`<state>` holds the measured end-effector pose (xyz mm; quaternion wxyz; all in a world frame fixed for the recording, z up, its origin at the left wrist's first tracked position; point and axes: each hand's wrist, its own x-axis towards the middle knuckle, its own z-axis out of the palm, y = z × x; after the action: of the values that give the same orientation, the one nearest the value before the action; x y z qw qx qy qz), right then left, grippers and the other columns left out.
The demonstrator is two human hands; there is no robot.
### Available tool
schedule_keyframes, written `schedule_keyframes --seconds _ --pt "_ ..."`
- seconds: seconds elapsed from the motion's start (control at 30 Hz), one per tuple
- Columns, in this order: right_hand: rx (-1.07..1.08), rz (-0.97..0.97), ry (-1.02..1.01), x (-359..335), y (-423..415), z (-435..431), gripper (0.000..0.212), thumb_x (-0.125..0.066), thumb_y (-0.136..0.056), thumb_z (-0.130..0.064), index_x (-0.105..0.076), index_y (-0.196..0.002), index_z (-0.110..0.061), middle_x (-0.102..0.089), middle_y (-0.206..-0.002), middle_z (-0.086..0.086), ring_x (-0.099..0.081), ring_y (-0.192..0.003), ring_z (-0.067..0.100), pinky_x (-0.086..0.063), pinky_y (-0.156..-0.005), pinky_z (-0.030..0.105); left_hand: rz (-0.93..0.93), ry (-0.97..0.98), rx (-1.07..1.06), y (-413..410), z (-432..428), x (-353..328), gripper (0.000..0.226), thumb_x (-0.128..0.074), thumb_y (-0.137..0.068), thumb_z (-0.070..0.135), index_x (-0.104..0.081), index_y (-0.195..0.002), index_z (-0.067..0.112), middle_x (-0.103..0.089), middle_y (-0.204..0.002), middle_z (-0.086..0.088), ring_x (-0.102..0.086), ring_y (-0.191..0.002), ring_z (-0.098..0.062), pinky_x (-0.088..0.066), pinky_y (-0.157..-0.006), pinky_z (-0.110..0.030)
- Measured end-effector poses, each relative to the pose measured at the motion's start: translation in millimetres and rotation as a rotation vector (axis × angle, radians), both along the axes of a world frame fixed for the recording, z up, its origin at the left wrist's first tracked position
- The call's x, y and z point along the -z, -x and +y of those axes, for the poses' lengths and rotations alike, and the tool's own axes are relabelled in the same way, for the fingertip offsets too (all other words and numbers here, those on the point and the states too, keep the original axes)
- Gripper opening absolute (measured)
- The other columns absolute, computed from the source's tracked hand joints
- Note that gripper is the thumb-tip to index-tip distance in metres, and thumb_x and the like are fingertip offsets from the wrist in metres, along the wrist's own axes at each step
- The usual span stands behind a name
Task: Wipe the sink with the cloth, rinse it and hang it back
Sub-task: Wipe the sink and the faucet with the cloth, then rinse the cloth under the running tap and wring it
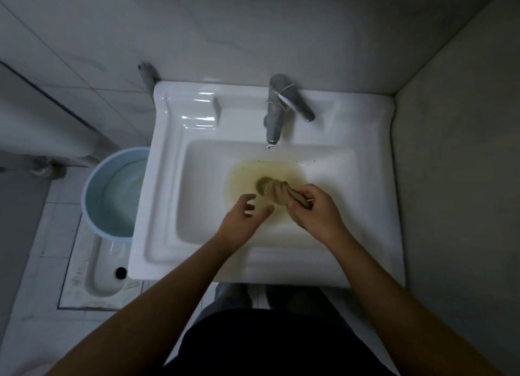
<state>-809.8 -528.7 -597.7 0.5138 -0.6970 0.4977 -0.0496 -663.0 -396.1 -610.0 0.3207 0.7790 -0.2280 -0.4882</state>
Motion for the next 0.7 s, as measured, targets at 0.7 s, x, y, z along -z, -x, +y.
schedule_keyframes --seconds 0.7 --pt "-0.229 0.106 0.031 40 -9 -41 0.020 -0.065 -0.090 -0.026 -0.069 -0.109 -0.030 -0.068 -0.109 -0.010 -0.067 -0.088 0.012 -0.054 -0.084 0.032 0.241 0.023 -0.666 -30 17 5 0.033 -0.073 -0.091 0.025 -0.065 -0.121 0.015 -0.075 -0.112 -0.010 -0.073 -0.100 -0.025 -0.061 -0.090 -0.046"
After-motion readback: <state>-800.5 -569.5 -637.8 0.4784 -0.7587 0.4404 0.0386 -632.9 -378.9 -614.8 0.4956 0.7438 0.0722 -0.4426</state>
